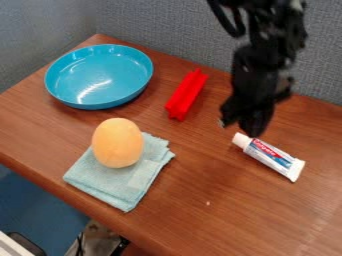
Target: Put the toothpaste on the blue plate
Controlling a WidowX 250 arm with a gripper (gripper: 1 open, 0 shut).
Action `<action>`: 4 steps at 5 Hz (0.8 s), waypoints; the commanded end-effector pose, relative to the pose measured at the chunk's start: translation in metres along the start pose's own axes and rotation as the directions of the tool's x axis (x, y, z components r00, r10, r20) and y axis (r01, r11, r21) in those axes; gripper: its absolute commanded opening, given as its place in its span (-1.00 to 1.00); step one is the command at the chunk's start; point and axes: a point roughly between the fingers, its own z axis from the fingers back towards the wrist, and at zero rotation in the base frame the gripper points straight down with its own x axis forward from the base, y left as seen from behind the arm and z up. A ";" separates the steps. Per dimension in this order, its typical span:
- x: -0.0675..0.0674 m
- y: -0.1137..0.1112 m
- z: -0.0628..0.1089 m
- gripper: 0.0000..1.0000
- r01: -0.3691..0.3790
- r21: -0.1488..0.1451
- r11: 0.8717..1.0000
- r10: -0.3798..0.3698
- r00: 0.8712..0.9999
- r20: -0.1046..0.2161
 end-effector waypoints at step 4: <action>0.025 -0.003 0.029 1.00 -0.172 -0.083 0.982 0.168 0.984 -0.057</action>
